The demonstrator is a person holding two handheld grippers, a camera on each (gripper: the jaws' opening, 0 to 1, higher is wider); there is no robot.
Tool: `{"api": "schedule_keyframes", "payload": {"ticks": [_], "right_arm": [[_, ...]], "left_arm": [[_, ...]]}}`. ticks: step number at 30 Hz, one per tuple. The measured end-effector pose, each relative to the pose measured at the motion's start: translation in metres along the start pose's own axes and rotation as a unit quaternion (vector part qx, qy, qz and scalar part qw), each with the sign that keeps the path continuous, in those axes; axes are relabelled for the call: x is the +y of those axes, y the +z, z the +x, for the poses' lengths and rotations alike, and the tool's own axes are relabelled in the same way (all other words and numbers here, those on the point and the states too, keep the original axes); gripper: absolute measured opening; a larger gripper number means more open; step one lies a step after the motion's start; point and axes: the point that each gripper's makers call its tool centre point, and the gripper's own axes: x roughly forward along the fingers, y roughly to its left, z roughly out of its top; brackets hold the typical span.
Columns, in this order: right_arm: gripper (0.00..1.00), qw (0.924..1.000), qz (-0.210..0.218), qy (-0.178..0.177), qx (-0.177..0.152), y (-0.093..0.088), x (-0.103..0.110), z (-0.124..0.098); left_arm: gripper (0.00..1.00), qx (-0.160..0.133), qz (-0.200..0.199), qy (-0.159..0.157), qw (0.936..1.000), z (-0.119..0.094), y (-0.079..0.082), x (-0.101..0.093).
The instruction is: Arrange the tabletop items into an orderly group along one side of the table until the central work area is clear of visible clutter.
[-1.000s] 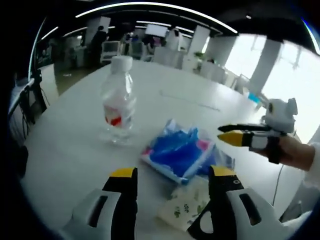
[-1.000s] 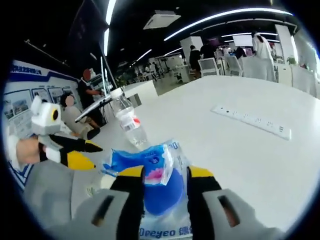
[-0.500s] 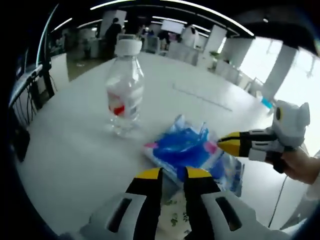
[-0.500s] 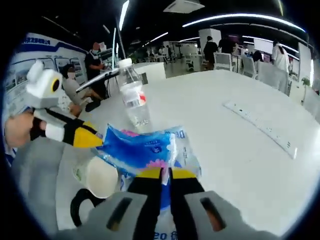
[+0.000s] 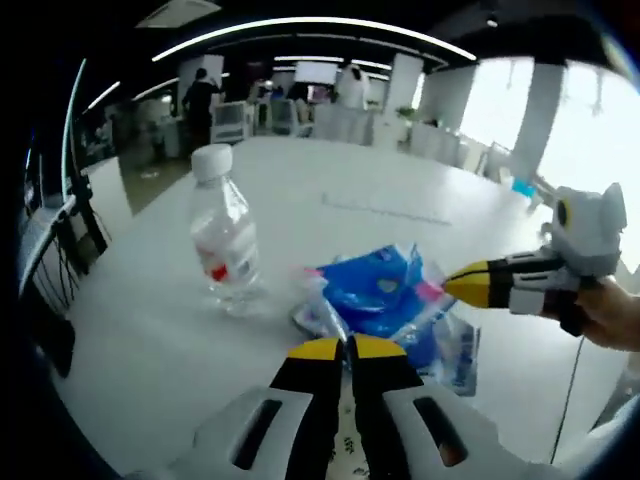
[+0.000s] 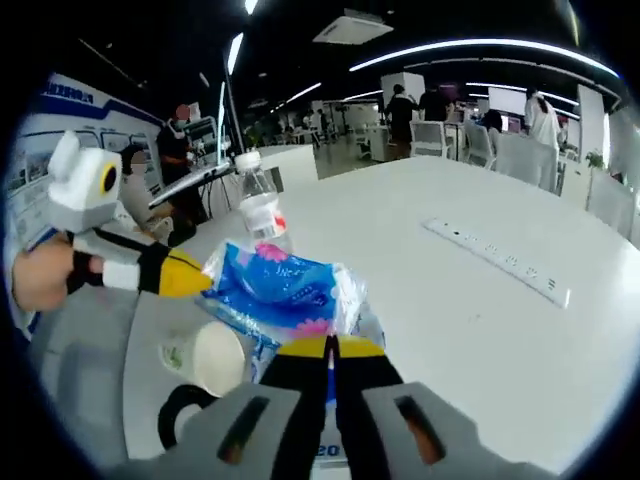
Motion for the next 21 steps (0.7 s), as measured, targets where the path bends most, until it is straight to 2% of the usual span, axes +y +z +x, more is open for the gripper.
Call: {"api": "schedule_keyframes", "payload": {"ticks": [2,5,10,15,17,19,21], "right_arm": [[0.00,1.0000,0.002,-0.006,-0.005,-0.003,-0.002,-0.008],[0.00,0.9996,0.003,-0.024,-0.012,-0.005,-0.012,-0.018],[0.00,0.9955,0.052,-0.067,-0.041,-0.009,-0.039,-0.050],[0.00,0.9927,0.057,-0.095,-0.049,-0.018,-0.052,-0.079],[0.00,0.9907,0.067,-0.106,-0.054,-0.021,-0.058,-0.090],[0.00,0.9884,0.074,-0.119,-0.059,-0.023,-0.062,-0.101],[0.00,0.9852,0.082,-0.135,-0.066,-0.026,-0.068,-0.113]], "left_arm": [[0.00,-0.003,0.037,-0.004,0.9993,0.000,0.007,-0.009],[0.00,-0.006,0.068,-0.015,0.9975,0.001,0.014,-0.025],[0.00,0.002,0.082,-0.042,0.9958,0.014,0.018,-0.048],[0.00,0.005,0.092,-0.071,0.9932,0.024,0.019,-0.076],[0.00,0.009,0.109,-0.082,0.9906,0.028,0.018,-0.089],[0.00,0.008,0.145,-0.093,0.9849,0.032,0.020,-0.101],[0.00,0.005,0.153,-0.101,0.9830,0.034,0.024,-0.113]]}}
